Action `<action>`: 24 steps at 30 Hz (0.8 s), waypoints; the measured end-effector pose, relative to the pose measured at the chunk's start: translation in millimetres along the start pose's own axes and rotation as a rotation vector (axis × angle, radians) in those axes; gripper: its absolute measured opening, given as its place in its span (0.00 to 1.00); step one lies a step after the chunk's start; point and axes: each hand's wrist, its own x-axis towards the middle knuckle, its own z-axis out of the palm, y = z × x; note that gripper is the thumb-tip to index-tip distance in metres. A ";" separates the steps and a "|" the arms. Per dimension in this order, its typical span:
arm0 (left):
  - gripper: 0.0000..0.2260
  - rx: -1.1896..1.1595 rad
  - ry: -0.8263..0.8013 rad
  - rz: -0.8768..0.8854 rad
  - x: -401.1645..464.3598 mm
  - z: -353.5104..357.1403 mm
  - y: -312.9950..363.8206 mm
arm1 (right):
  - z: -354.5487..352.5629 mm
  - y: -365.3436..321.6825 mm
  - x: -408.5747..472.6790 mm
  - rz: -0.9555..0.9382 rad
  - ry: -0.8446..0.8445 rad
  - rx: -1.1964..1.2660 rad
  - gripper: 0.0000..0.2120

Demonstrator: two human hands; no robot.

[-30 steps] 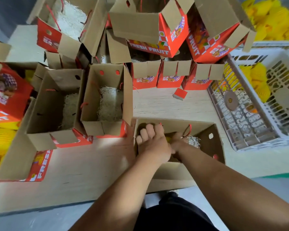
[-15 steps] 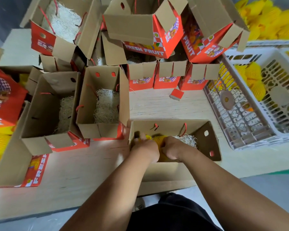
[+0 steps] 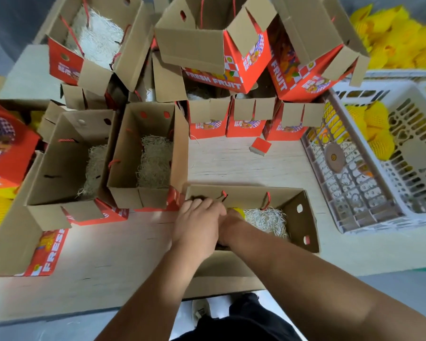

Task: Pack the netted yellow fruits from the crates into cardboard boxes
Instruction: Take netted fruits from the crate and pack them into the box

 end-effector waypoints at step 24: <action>0.07 -1.373 -0.032 -0.608 -3.0 -16.4 29.2 | -6.3 43.1 -107.1 -0.165 -0.044 2.288 0.18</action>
